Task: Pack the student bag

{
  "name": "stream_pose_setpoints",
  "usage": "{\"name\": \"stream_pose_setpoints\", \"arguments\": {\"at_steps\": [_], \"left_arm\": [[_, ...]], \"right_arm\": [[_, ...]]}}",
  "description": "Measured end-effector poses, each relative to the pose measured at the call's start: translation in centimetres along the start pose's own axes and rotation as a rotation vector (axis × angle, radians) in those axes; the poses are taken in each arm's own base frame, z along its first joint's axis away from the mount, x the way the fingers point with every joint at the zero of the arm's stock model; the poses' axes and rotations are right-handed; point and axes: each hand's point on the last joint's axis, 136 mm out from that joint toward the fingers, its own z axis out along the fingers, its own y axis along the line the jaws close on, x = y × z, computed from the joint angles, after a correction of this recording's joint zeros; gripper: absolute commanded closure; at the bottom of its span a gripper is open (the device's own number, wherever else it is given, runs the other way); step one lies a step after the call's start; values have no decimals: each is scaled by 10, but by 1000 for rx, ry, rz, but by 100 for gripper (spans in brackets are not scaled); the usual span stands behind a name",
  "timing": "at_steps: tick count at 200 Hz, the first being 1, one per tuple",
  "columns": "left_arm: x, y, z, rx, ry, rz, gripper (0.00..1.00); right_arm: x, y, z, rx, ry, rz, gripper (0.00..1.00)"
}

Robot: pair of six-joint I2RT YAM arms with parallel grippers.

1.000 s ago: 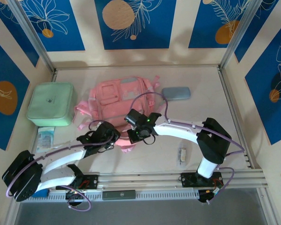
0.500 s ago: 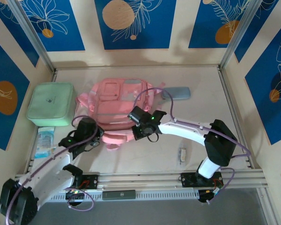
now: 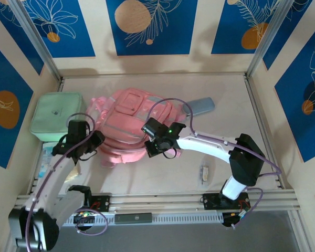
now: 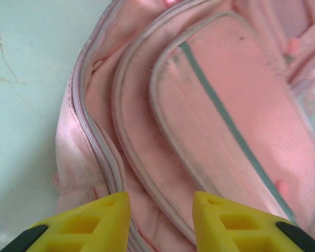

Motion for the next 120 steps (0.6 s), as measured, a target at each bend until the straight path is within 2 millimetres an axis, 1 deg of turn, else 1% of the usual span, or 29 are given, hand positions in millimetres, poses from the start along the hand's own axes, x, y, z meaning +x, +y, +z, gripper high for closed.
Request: {"name": "stream_pose_setpoints", "arguments": {"at_steps": [11, 24, 34, 43, 57, 69, 91, 120], "left_arm": [[4, -6, -14, 49, -27, -13, 60], [16, -15, -28, 125, -40, -33, 59], [32, -22, -35, 183, -21, -43, 58], [46, -27, -37, 213, 7, -49, 56], [71, -33, -33, 216, 76, -46, 52], [87, -37, -28, 196, 117, -40, 49], [107, -47, -18, 170, 150, -41, 45], [132, -68, 0, 159, 151, -75, 41]], "right_arm": [[0, 0, 0, -1, 0, 5, 100], [1, 2, 0, -2, -1, 7, 100], [1, 2, 0, -1, 0, 10, 100], [1, 2, 1, 0, -3, 12, 100], [3, 1, 3, 3, -2, 13, 100], [5, 1, 4, 5, 2, 15, 100], [8, 0, 7, 11, 6, 14, 100], [10, -3, 11, 20, -2, 14, 100]]}}
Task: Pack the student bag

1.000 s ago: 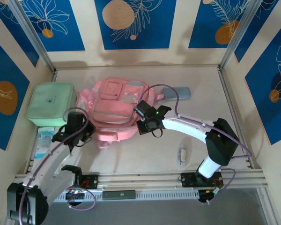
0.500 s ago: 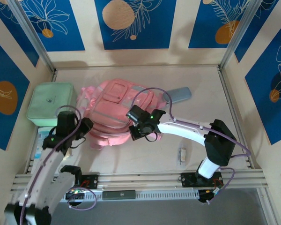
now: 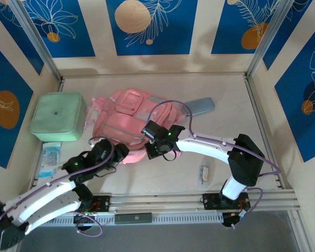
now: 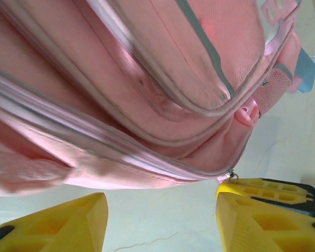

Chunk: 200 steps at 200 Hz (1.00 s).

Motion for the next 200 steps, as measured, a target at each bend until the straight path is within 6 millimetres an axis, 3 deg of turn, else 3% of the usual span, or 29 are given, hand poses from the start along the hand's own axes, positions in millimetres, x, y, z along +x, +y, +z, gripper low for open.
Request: {"name": "stream_pose_setpoints", "arguments": {"at_steps": [28, 51, 61, 85, 106, 151, 182, 200], "left_arm": [[10, -5, 29, -26, -36, -64, 42], [13, -7, 52, -32, -73, -114, 56], [16, -4, 60, -46, -86, -142, 67], [17, 2, 66, -62, -113, -164, 87], [11, 3, 62, -57, -149, -182, 100], [-14, 32, 30, -106, -238, -153, 100], [-45, 64, 6, -128, -302, -146, 100], [-52, 85, 0, -159, -306, -139, 100]], "right_arm": [[4, -3, 4, 5, 5, 0, 100], [5, -3, 6, 4, 3, 0, 100], [5, -4, 6, 7, 3, 0, 100], [5, -6, 6, 14, -1, 0, 100], [5, -7, 6, 30, -6, -4, 100], [1, -22, 0, 120, -20, -11, 100], [-14, -55, -3, 207, -21, 43, 100], [-20, -75, -4, 246, -16, 72, 100]]}}
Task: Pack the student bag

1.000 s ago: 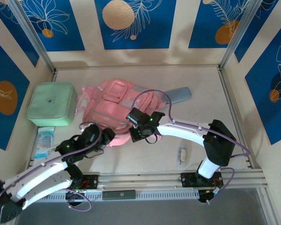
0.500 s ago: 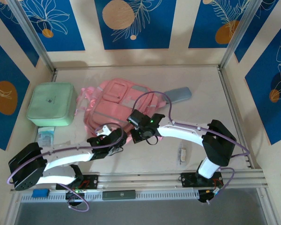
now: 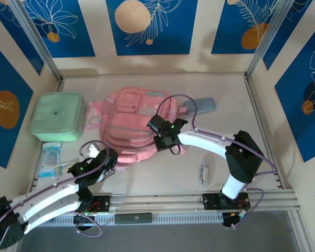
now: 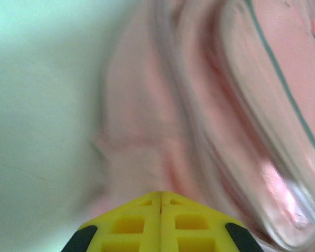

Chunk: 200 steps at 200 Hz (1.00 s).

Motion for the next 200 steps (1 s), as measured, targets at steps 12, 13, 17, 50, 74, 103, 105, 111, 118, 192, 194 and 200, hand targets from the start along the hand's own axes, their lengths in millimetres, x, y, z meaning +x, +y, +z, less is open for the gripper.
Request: {"name": "stream_pose_setpoints", "arguments": {"at_steps": [12, 13, 17, 50, 74, 103, 105, 111, 118, 192, 194, 200], "left_arm": [[-1, 6, 0, -4, 13, -3, 94], [0, 6, 0, -5, 14, -1, 92], [1, 6, 0, 1, 25, -3, 84], [20, 0, 3, 23, 119, 2, 53], [29, -14, 3, 17, 157, -4, 42], [46, -23, 13, 0, 195, -18, 39], [46, -22, 14, -4, 195, -17, 38], [49, -21, 17, -15, 197, -20, 39], [51, -20, 20, -27, 198, -21, 40], [40, -14, 31, -72, 137, -44, 100], [40, -14, 31, -72, 136, -47, 100], [35, -13, 30, -72, 131, -52, 100]], "right_arm": [[-5, -4, -1, 6, -8, 1, 100], [-5, -4, -1, 6, -8, 1, 100], [-6, -2, -2, 3, -12, -4, 100], [-6, 19, -10, -28, -32, -48, 100], [-5, 23, -8, -29, -27, -57, 100], [-4, 24, -6, -27, -21, -60, 100], [-3, 24, -6, -27, -21, -59, 100], [-3, 24, -6, -27, -20, -60, 100], [-3, 24, -6, -27, -20, -60, 100], [-4, 22, -4, -12, -11, -52, 100], [-4, 21, -5, -11, -10, -52, 100], [-5, 21, -5, -11, -10, -53, 100]]}}
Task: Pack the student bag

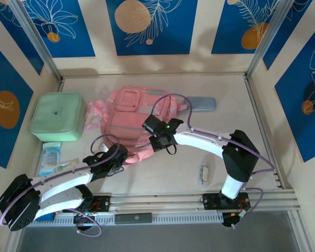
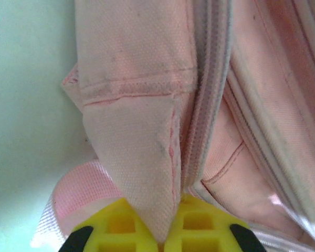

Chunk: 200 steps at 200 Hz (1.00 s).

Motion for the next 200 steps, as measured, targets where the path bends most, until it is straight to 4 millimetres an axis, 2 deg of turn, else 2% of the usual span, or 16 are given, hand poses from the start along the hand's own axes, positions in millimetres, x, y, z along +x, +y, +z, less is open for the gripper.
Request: {"name": "stream_pose_setpoints", "arguments": {"at_steps": [30, 57, 82, 123, 127, 136, 146, 160, 180, 189, 200], "left_arm": [[-36, 8, -11, 10, -48, -8, 100], [-62, 20, -21, 4, -66, 5, 100], [-73, 34, -24, -28, -51, 35, 100], [-81, 51, -19, -117, 6, 93, 100], [-81, 51, -19, -124, 11, 102, 95], [-82, 49, -20, -127, 19, 119, 77], [-83, 48, -22, -132, 24, 145, 64], [-86, 52, -27, -163, 17, 171, 57], [-94, 50, -44, -180, -14, 222, 49], [-98, 42, -54, -164, -28, 239, 49], [-103, 31, -66, -139, -46, 265, 48]], "right_arm": [[-8, -14, 2, 13, -1, 17, 100], [-23, -32, 15, 36, 9, 47, 100], [-29, -40, 25, 48, 22, 58, 100], [-23, -31, 24, 2, 32, 57, 100], [-22, -29, 24, -9, 33, 58, 100], [-20, -27, 23, -26, 36, 60, 100], [-19, -25, 22, -41, 41, 63, 100], [-17, -22, 21, -62, 50, 71, 82], [-16, -16, 14, -106, 56, 93, 62], [-16, -15, 6, -131, 54, 99, 55], [-19, -17, -7, -160, 46, 131, 53]]}}
